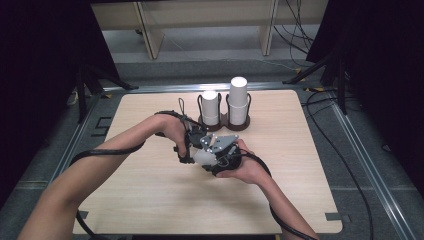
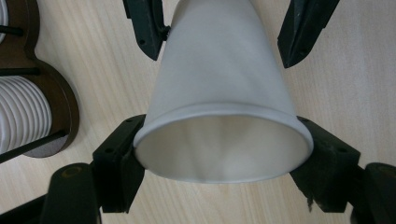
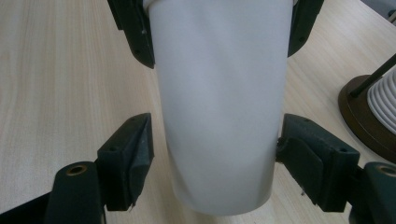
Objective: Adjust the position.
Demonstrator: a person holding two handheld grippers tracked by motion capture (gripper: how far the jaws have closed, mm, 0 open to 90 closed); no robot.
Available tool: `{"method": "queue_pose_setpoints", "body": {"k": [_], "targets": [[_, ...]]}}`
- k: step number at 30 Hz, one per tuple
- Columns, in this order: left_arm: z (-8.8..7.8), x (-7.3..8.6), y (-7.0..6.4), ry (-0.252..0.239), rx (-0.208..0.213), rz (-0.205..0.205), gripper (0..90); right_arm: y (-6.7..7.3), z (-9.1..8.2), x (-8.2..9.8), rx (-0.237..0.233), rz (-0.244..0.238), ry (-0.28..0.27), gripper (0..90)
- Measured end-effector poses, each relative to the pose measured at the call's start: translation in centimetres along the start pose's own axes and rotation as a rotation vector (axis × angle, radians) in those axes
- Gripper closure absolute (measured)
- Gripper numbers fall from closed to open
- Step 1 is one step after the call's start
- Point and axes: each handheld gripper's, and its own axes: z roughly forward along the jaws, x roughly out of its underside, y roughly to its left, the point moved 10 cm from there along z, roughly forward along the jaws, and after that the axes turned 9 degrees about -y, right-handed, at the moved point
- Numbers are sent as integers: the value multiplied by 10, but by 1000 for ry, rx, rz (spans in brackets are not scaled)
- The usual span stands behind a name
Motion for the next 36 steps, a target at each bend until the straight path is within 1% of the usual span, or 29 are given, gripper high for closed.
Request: {"method": "queue_pose_setpoints", "body": {"k": [1, 2, 3, 4, 5, 6, 7, 9, 10, 11, 12, 13, 14, 15, 16, 17, 18, 19, 20, 21, 22, 23, 24, 27, 30, 32, 33, 35, 36], "targets": [[2, 4, -17, 20, 59, -132, 250, 4, 2, -2, 7, 51, -15, 274], [2, 3, -38, 22, 126, -319, 250, 3, 2, -3, 7, 45, -19, 275], [1, 3, -39, 25, 128, -324, 250, 3, 3, -3, 7, 41, -18, 277], [2, 2, -31, 3, 102, -263, 250, 3, 4, -3, 6, 34, -24, 280], [0, 4, -18, 24, 78, -141, 250, -1, 4, -2, 20, 7, -23, 280], [0, 4, -18, 24, 78, -141, 250, -1, 4, -2, 20, 7, -23, 280], [-2, 4, -6, 38, 43, -39, 250, 2, 5, -2, 14, 40, -18, 283], [-2, 4, -6, 38, 41, -33, 249, 2, 5, -2, 13, 32, -18, 284], [-1, 4, -10, 31, 55, -67, 250, 4, 5, -2, 7, 44, -15, 285], [-1, 4, -11, 30, 59, -77, 250, 2, 5, -3, 16, 32, -23, 290], [-1, 4, -11, 30, 59, -77, 249, 2, 5, -3, 16, 32, -23, 290], [4, -3, -6, -42, -11, -82, 249, 1, 5, -3, 26, 26, -27, 299], [4, -3, -6, -42, -11, -82, 249, 1, 5, -3, 26, 26, -27, 299], [4, -5, -6, -66, -10, -79, 249, -4, 0, 2, 44, 1, 13, 304], [5, -5, -9, -70, -4, -109, 249, 2, 1, 0, 4, 17, -6, 306], [-3, 5, 2, 55, 7, 32, 250, 0, 1, 0, 14, 6, -16, 307], [-1, 2, -1, 16, 5, -8, 250, -1, 2, 0, 5, -15, -19, 309], [-1, 2, -1, 19, 8, -7, 249, -1, 1, 0, 4, -17, -19, 311], [-2, 3, -1, 22, 9, -3, 249, 1, 0, 2, 10, 7, -8, 312], [-2, 2, -1, 24, 9, 1, 249, -2, 0, 1, 10, -26, -14, 314], [-2, 2, -1, 24, 9, 1, 249, -2, 0, 1, 10, -26, -14, 314], [-2, 2, -1, 20, 10, -3, 249, -4, 1, 1, 9, -43, -19, 315], [-1, 0, -3, 1, 10, -22, 249, 0, 1, 3, 9, 11, -8, 320], [-3, -1, 0, 10, 5, 3, 249, 0, 1, 3, 13, 13, -11, 327], [-3, -1, 0, 12, 6, 3, 249, -1, 1, 3, 18, 6, -16, 340], [-3, -3, -2, 2, 7, -15, 249, -2, 1, 3, 18, 5, -17, 340], [-3, -3, -1, 3, 3, -6, 250, -2, 1, 3, 19, 5, -17, 340], [-4, -3, 0, 3, 2, -3, 250, -2, 0, 3, 20, 5, -19, 342], [-4, -3, 0, 3, 2, -3, 251, -5, 0, 2, 23, -33, -25, 344]]}}
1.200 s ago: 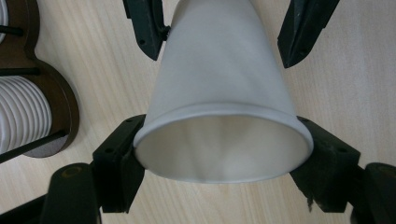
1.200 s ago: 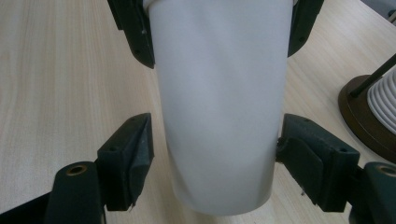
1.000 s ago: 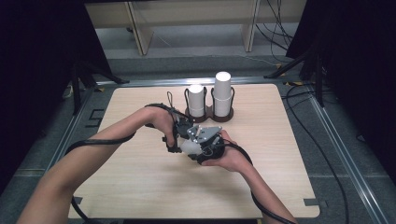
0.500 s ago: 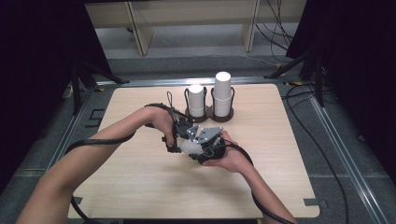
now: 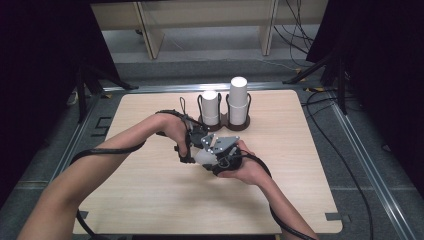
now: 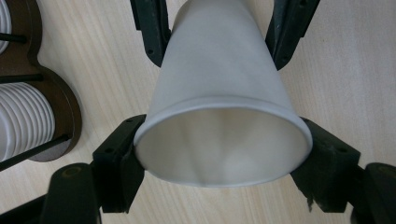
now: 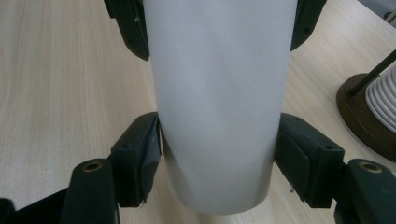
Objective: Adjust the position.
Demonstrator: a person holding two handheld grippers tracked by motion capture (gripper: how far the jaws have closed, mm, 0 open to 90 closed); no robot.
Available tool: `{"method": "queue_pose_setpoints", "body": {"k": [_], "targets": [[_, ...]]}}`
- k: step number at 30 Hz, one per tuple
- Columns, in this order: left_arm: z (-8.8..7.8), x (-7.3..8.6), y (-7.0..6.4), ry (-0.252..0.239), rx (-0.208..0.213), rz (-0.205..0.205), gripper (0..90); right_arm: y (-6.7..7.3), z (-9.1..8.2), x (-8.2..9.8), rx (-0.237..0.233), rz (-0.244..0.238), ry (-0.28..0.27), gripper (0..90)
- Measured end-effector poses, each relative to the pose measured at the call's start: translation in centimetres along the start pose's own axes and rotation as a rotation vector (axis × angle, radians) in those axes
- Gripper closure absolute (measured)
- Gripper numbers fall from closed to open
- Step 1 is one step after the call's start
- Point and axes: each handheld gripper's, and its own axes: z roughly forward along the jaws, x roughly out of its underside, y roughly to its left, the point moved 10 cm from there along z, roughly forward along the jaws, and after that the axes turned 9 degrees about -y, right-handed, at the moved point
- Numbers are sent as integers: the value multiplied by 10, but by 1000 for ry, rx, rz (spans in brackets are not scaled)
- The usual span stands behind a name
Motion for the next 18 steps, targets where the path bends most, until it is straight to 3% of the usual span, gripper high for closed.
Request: {"method": "queue_pose_setpoints", "body": {"k": [10, 11, 13, 14, 17, 18], "targets": [[-2, -4, 0, -34, 4, -11, 243, 3, -1, 3, -7, 25, 0, 359], [-3, -5, 1, -54, 4, -16, 233, 0, -1, 2, -8, -4, -11, 359], [-3, -6, 3, -89, -26, -29, 199, 0, -2, 4, 4, 15, -10, 362], [-2, -9, 5, -130, -50, -53, 178, -2, -3, 4, 7, 4, -18, 363], [-5, -12, 10, -205, -105, -77, 137, -1, -7, 5, 8, 30, -34, 364], [-6, -14, 11, -240, -125, -95, 126, -3, -8, 5, 27, 37, -44, 364]]}}
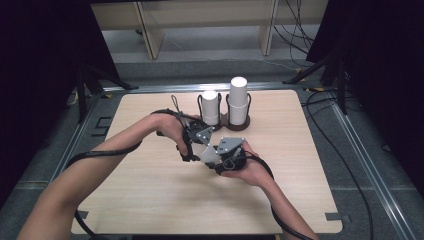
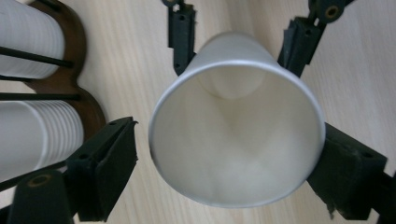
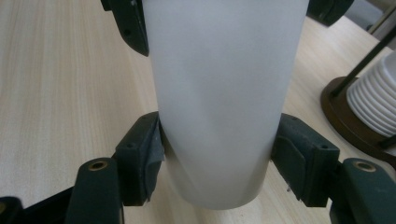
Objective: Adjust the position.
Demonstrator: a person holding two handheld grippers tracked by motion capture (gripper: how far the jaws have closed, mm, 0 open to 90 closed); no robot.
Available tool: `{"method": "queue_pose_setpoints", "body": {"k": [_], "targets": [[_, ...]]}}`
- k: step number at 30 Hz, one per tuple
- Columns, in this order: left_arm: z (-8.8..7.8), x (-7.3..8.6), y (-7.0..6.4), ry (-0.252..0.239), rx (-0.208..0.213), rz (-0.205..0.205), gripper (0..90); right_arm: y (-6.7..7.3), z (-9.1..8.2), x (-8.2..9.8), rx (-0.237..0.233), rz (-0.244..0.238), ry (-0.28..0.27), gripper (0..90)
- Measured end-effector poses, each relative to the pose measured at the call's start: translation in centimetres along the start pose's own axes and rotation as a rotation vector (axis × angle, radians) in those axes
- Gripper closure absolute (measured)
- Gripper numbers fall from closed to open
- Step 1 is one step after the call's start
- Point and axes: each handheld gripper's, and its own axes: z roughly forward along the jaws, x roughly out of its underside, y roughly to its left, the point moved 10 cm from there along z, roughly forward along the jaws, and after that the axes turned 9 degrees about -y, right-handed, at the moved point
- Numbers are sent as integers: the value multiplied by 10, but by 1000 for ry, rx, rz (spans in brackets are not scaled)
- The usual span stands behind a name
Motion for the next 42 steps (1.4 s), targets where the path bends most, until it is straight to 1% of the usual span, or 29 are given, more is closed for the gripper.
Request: {"method": "queue_pose_setpoints", "body": {"k": [1, 3, 5, 7, 9, 10, 12, 14, 15, 16, 17, 18, 20, 23, 25, 26, 27, 28, 29, 30, 31, 33, 34, 35, 36, 37, 38, 39, 42], "targets": [[-1, -1, 1, -23, -17, -8, 123, -4, -1, -1, 17, -22, -25, 364], [-3, -2, 3, -48, -35, -10, 117, -7, -4, -1, 38, -6, -48, 364], [-7, -6, 7, -127, -77, -36, 111, -9, -7, 1, 53, 9, -66, 364], [-10, -6, 7, -166, -96, -51, 99, -10, -9, 3, 73, 20, -76, 364], [-11, -5, 8, -184, -107, -59, 96, -12, -11, 4, 93, 38, -96, 364], [-11, -3, 8, -218, -141, -77, 96, -14, -13, 4, 104, 39, -110, 364], [-12, -1, 9, -230, -155, -86, 95, -13, -14, 4, 111, 65, -120, 364], [-14, 3, 9, -290, -201, -134, 96, -17, -19, 7, 150, 72, -141, 362], [-14, 3, 9, -290, -201, -134, 96, -17, -19, 7, 150, 72, -141, 362], [-16, 7, 9, -319, -233, -165, 100, -20, -23, 9, 173, 87, -160, 361], [-16, 7, 9, -319, -233, -165, 102, -20, -23, 9, 173, 87, -160, 361], [-15, 8, 8, -342, -257, -181, 102, -20, -25, 10, 181, 112, -168, 361], [-17, 16, 10, -360, -339, -239, 109, -26, -34, 12, 230, 129, -201, 360], [-18, 23, 10, -419, -429, -311, 110, -32, -46, 15, 279, 187, -241, 359], [-17, 26, 10, -476, -482, -389, 110, -37, -54, 18, 314, 222, -277, 358], [-17, 26, 10, -476, -482, -389, 110, -37, -54, 18, 314, 222, -277, 358], [-16, 30, 7, -510, -530, -437, 109, -41, -62, 21, 329, 262, -301, 358], [-16, 30, 7, -510, -530, -437, 111, -41, -62, 21, 329, 262, -301, 358], [-17, 35, 3, -530, -581, -473, 112, -47, -70, 25, 371, 276, -307, 358], [-17, 37, 3, -544, -608, -477, 114, -48, -73, 27, 378, 288, -314, 358], [-16, 40, -2, -545, -623, -517, 116, -51, -77, 29, 392, 294, -321, 358], [-15, 42, -5, -553, -642, -530, 117, -53, -80, 30, 406, 298, -326, 358], [-14, 46, -10, -571, -663, -570, 118, -56, -85, 31, 414, 308, -347, 358], [-14, 46, -10, -571, -663, -570, 118, -56, -85, 31, 414, 308, -347, 358], [-14, 50, -12, -568, -691, -578, 118, -57, -88, 33, 427, 312, -338, 357], [-13, 54, -12, -581, -713, -522, 118, -60, -94, 35, 443, 311, -338, 357], [-13, 54, -12, -581, -713, -522, 118, -60, -94, 35, 443, 311, -338, 357], [-8, 60, -23, -587, -704, -640, 118, -59, -97, 36, 442, 342, -358, 356], [-8, 66, -25, -605, -713, -660, 121, -62, -108, 40, 483, 336, -359, 355]]}}
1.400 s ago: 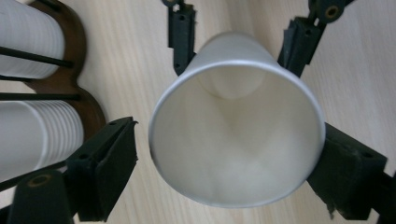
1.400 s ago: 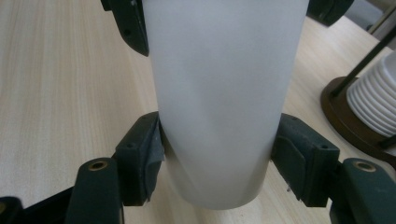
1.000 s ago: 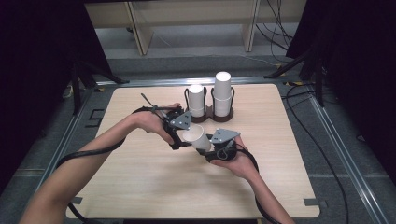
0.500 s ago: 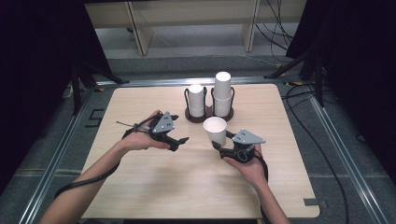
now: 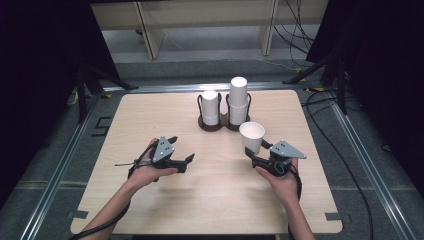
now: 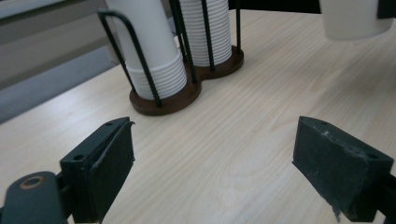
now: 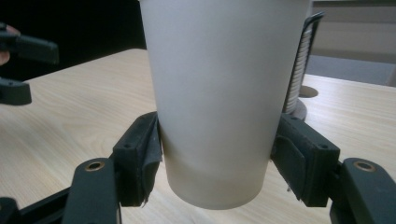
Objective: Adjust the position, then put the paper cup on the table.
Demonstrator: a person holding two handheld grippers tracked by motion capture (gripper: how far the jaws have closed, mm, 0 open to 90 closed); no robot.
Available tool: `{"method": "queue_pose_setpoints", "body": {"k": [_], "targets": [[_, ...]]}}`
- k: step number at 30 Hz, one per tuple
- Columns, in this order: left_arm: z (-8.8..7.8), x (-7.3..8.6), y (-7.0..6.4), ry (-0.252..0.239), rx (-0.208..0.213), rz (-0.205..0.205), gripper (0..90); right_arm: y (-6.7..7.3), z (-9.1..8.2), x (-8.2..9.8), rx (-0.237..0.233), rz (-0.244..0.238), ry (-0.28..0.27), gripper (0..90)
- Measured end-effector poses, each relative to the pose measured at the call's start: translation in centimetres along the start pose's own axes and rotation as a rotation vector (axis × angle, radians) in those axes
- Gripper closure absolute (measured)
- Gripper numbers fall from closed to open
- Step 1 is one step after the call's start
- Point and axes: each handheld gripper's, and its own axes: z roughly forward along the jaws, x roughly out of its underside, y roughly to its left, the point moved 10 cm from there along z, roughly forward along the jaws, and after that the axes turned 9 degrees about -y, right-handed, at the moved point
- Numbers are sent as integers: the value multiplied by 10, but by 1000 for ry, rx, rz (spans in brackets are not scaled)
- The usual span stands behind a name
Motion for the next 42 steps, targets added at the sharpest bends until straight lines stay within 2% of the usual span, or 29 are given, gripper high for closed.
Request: {"method": "queue_pose_setpoints", "body": {"k": [1, 3, 4, 5, 6, 8, 9, 11, 13, 14, 15, 18, 19, 20, 21, 24, 25, 27, 28, 29, 30, 31, 34, 35, 36, 37, 38, 39, 42], "targets": [[-5, 1, 0, -22, 14, -83, 121, 0, -1, 0, -16, 17, -6, 355], [-8, 2, 4, -49, -5, -81, 123, -9, -5, 1, 21, -4, -12, 354], [-11, 4, 5, -44, -11, -83, 123, -12, -6, 1, 37, 1, -26, 354], [-12, 5, 6, -61, -19, -102, 123, -12, -9, 3, 44, 38, -12, 354], [-13, 5, 7, -77, -23, -113, 126, -18, -9, 3, 60, 14, -36, 354], [-13, 8, 7, -79, -15, -121, 130, -21, -11, 4, 74, 31, -29, 354], [-17, 12, 7, -65, -2, -169, 130, -28, -13, 6, 91, 39, -28, 354], [-18, 13, 9, -74, -10, -185, 134, -35, -15, 5, 115, 47, -37, 354], [-19, 16, 19, -94, -55, -177, 135, -42, -17, 3, 126, 52, -49, 354], [-20, 18, 21, -95, -74, -198, 135, -48, -18, 3, 145, 25, -51, 354], [-21, 19, 23, -94, -97, -223, 136, -50, -19, 2, 152, 48, -53, 354], [-21, 20, 27, -119, -124, -224, 136, -57, -22, 1, 176, 42, -58, 354], [-23, 23, 30, -106, -157, -222, 136, -59, -24, 2, 200, 78, -60, 354], [-23, 23, 30, -106, -157, -222, 137, -59, -24, 2, 200, 78, -60, 354], [-24, 27, 32, -98, -167, -217, 137, -66, -24, 3, 207, 50, -56, 353], [-26, 29, 31, -91, -169, -215, 137, -70, -25, 3, 224, 59, -59, 354], [-24, 29, 32, -112, -159, -200, 137, -73, -25, 6, 252, 58, -39, 353], [-24, 29, 33, -108, -167, -194, 138, -76, -26, 9, 267, 57, -20, 354], [-24, 30, 34, -104, -171, -191, 137, -76, -23, 10, 251, 70, -24, 353], [-27, 32, 35, -73, -188, -190, 138, -78, -24, 11, 274, 62, -8, 354], [-27, 32, 35, -73, -188, -190, 138, -78, -24, 11, 274, 62, -8, 354], [-27, 33, 36, -72, -192, -185, 138, -82, -24, 11, 289, 38, 0, 354], [-25, 37, 37, -50, -202, -179, 139, -89, -21, 15, 308, 52, 24, 354], [-25, 37, 37, -50, -202, -179, 139, -94, -21, 16, 319, 17, 37, 354], [-24, 39, 36, -35, -202, -174, 139, -93, -20, 19, 336, 51, 46, 354], [-24, 39, 35, -36, -200, -172, 139, -94, -18, 20, 326, 60, 47, 354], [-24, 39, 35, -36, -200, -172, 139, -94, -18, 20, 326, 60, 47, 354], [-22, 39, 34, -40, -192, -164, 138, -98, -18, 23, 338, 35, 81, 354], [-21, 37, 32, -50, -177, -151, 138, -99, -16, 26, 346, 54, 99, 354]]}}
